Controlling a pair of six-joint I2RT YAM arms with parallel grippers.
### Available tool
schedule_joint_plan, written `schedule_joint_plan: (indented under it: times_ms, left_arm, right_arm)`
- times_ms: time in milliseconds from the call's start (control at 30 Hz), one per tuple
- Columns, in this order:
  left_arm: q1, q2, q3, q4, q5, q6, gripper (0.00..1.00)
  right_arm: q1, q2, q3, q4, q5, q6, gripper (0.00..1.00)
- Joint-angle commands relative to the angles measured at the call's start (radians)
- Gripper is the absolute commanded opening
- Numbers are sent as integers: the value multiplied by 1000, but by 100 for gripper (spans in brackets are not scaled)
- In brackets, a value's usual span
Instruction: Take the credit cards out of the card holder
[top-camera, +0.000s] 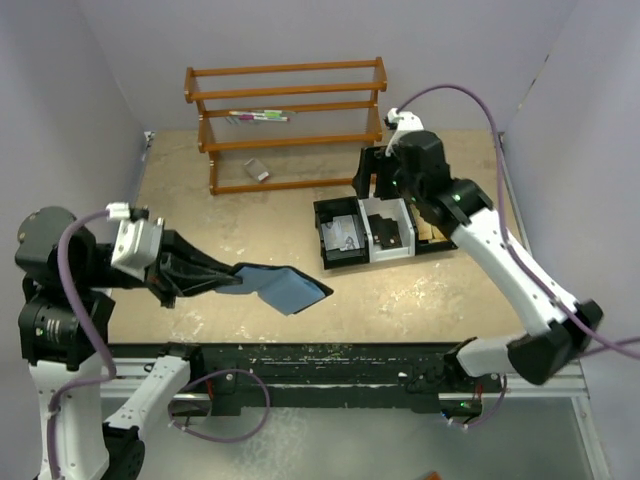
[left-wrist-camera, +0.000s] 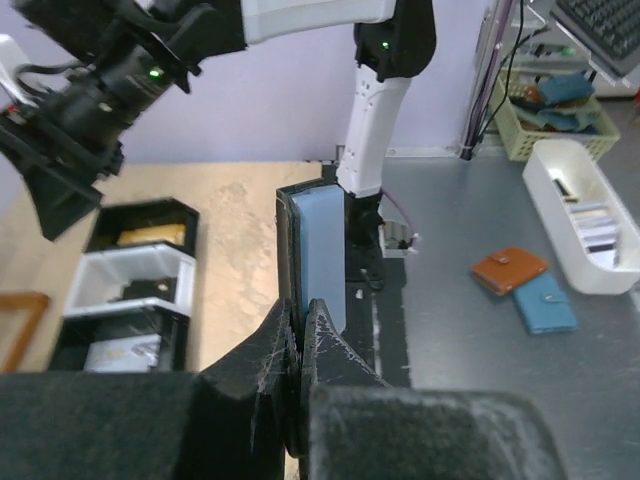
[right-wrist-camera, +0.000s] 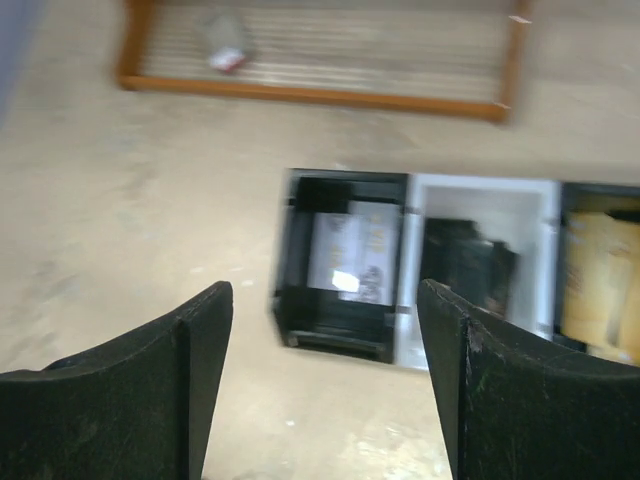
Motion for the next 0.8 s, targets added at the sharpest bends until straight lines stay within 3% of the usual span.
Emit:
schedule_joint_plan:
  times_ms: [0,100,233,467,600,767]
  left_arm:
    - [1,-41,7,14,50,244,0]
    - [0,-45,24,-83,61,408,0]
    - [0,-76,2,-136,-12,591,0]
    - [0,-112,-30,-210,-130,826,0]
    - [0,-161,-99,-181,-189,884,0]
    - [0,-160,-117,-167,-168,838,0]
  right_arm:
    - [5,-168,-171,229,-426,2,77]
    - [61,-276,-302,435,-591,42,77]
    - [240,-322,-348,552,-568,25,76]
    - [394,-322,-398,705,-575,63,74]
    - [461,-315,-406,757,-543,79,72]
    - [536,-269,-376,792,-485,96,70]
